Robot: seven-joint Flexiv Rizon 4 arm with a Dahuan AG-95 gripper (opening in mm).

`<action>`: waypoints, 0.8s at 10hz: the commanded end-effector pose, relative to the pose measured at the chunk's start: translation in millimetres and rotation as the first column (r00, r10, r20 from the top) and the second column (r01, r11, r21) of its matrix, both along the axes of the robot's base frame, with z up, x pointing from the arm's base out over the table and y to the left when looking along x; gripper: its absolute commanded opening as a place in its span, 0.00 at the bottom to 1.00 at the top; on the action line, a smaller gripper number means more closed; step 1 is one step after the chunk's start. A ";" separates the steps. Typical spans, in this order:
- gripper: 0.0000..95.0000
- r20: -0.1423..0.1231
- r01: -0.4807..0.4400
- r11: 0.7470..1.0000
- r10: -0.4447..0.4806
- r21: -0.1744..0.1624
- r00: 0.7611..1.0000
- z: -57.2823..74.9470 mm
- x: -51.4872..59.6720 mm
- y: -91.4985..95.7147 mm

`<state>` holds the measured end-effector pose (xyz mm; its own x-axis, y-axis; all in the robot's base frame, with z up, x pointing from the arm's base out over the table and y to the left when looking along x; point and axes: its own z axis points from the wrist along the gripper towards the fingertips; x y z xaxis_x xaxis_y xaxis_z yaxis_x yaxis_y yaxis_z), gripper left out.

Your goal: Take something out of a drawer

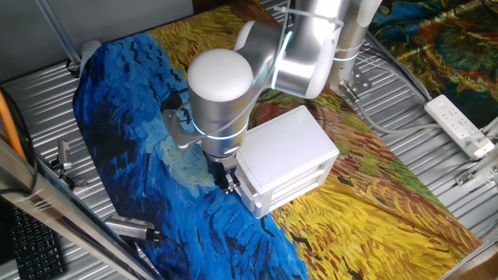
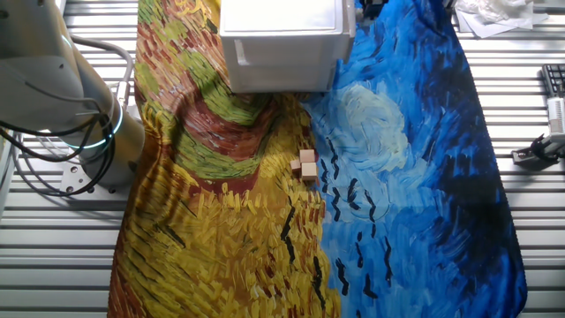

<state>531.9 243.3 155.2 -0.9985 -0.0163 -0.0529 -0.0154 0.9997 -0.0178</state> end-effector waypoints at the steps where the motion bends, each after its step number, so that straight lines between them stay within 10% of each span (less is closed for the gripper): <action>1: 0.00 -0.002 0.002 1.000 -0.002 -0.001 1.000 -0.5 3.8 2.0; 8: 0.00 -0.009 -0.003 1.000 0.003 0.000 1.000 -0.4 19.9 2.5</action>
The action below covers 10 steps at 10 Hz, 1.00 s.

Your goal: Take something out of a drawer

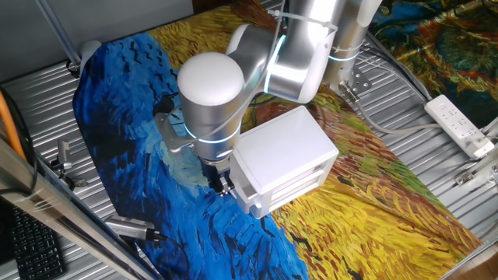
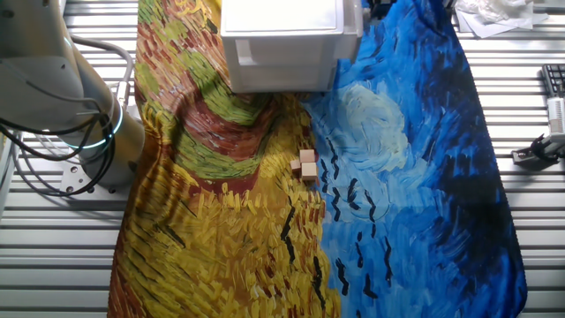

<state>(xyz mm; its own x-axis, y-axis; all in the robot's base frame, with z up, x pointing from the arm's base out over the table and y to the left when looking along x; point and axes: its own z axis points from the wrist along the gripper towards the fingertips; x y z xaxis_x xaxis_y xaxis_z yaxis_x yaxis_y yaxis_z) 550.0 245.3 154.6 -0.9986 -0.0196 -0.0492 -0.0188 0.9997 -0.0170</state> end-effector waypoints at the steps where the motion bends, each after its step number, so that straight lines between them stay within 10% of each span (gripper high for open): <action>1: 0.00 -0.010 0.000 1.000 0.000 -0.002 1.000 0.7 4.2 0.6; 10: 0.00 -0.023 -0.011 1.000 0.011 0.003 1.000 2.2 28.6 -4.8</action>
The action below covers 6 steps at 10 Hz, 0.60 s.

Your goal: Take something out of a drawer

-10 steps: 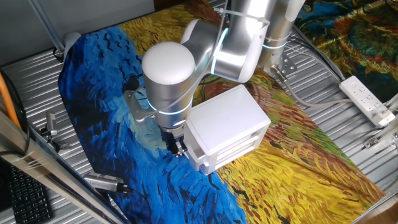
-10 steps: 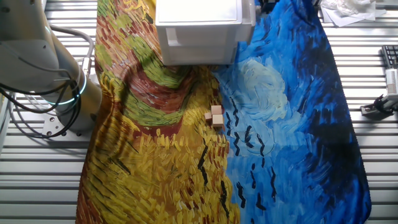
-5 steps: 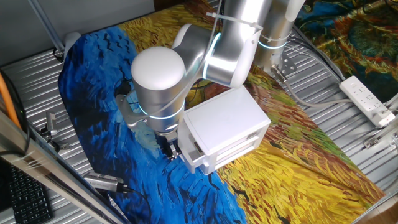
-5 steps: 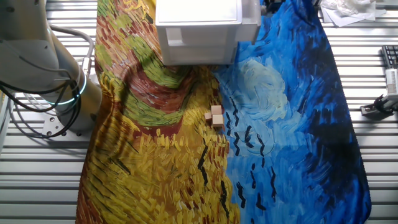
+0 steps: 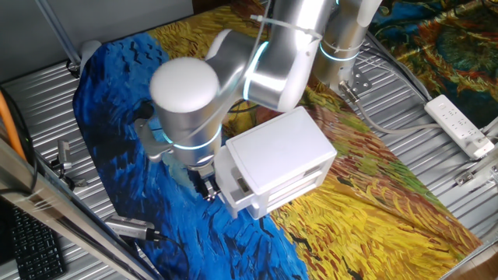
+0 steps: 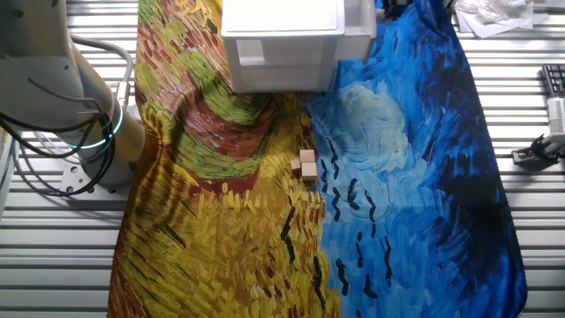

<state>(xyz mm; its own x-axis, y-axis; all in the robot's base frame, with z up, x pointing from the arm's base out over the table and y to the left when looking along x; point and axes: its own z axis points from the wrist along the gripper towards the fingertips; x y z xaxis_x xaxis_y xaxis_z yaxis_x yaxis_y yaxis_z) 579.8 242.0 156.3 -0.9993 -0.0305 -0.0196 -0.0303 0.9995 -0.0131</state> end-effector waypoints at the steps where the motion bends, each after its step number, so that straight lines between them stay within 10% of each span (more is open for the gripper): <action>1: 0.00 0.005 -0.001 1.000 0.001 0.000 1.000 -0.4 0.4 -1.5; 6: 0.00 -0.004 -0.003 1.000 0.003 0.001 1.000 0.9 10.8 -2.0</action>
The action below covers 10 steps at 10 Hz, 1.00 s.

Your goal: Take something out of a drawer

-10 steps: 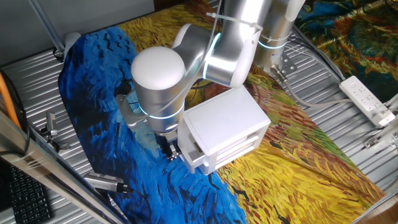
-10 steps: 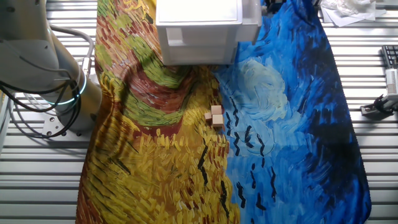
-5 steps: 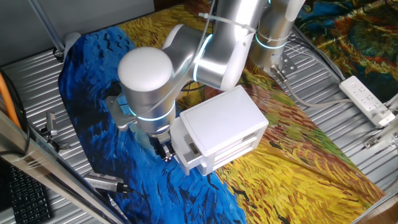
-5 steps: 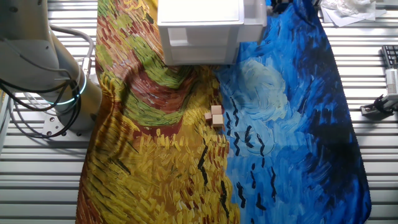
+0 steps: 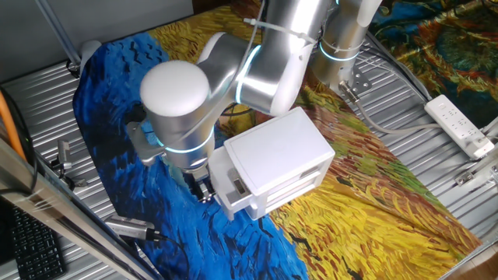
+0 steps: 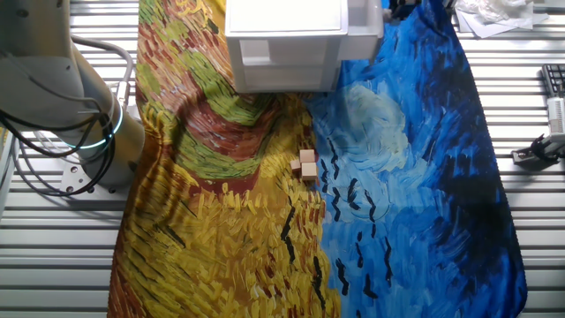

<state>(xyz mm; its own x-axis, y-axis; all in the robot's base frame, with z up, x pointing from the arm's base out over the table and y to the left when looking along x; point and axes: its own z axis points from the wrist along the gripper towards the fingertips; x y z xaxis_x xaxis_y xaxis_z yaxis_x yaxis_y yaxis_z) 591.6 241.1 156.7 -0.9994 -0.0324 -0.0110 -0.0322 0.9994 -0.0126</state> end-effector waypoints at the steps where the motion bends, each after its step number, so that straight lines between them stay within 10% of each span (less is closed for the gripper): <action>1: 0.00 0.003 -0.003 1.000 0.003 0.001 1.000 0.4 0.2 -2.0; 10: 0.00 -0.009 -0.010 1.000 0.010 0.001 1.000 2.9 12.6 -3.2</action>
<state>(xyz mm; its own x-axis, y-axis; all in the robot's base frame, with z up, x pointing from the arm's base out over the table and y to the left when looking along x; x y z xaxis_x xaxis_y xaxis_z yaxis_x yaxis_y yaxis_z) 604.1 237.0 159.3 -0.9992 -0.0405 -0.0056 -0.0404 0.9991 -0.0110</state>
